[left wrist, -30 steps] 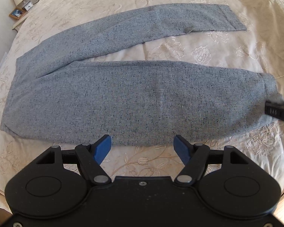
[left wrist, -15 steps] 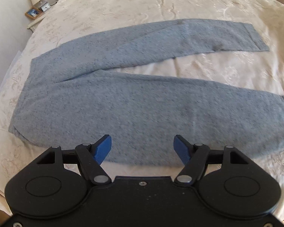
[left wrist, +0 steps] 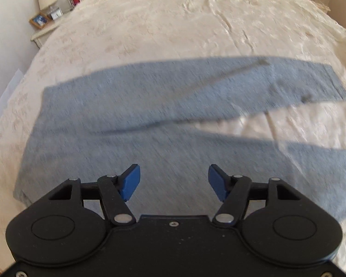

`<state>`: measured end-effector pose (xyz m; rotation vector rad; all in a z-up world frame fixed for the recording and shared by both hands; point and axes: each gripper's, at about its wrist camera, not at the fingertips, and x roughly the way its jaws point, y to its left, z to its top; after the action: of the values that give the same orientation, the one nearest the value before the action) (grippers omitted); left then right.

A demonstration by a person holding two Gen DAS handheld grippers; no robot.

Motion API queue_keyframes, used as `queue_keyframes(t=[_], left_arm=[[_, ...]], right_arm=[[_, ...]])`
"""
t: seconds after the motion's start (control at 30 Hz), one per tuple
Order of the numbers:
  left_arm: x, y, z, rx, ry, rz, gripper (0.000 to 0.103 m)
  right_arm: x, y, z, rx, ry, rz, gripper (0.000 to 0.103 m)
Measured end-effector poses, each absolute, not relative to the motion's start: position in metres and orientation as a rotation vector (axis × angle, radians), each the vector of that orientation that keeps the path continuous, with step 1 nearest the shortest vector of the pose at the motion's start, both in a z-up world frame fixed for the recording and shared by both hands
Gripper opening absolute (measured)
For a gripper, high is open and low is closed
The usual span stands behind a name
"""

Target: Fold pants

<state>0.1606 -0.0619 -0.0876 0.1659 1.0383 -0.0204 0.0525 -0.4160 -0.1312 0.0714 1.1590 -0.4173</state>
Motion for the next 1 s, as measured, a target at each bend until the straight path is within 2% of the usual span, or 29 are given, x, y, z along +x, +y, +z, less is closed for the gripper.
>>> queue_keyframes(t=[0.23,0.4,0.6,1.0], left_arm=[[0.224,-0.020,-0.070,0.107,0.950,-0.004,0.068],[0.264,-0.012,-0.062,0.075,0.943,0.002,0.068],[0.291,-0.018,-0.068,0.087,0.937,0.020,0.068],[0.323,-0.052,-0.156,0.195,1.038,0.065,0.068]], right_arm=[[0.142,-0.334,-0.099,0.027,1.056,-0.366,0.057],[0.179,-0.289,-0.089,0.095,1.001,-0.286,0.057],[0.227,-0.259,-0.113,0.054,0.953,-0.230,0.058],[0.317,-0.225,-0.195,-0.108,0.975,-0.052,0.056]])
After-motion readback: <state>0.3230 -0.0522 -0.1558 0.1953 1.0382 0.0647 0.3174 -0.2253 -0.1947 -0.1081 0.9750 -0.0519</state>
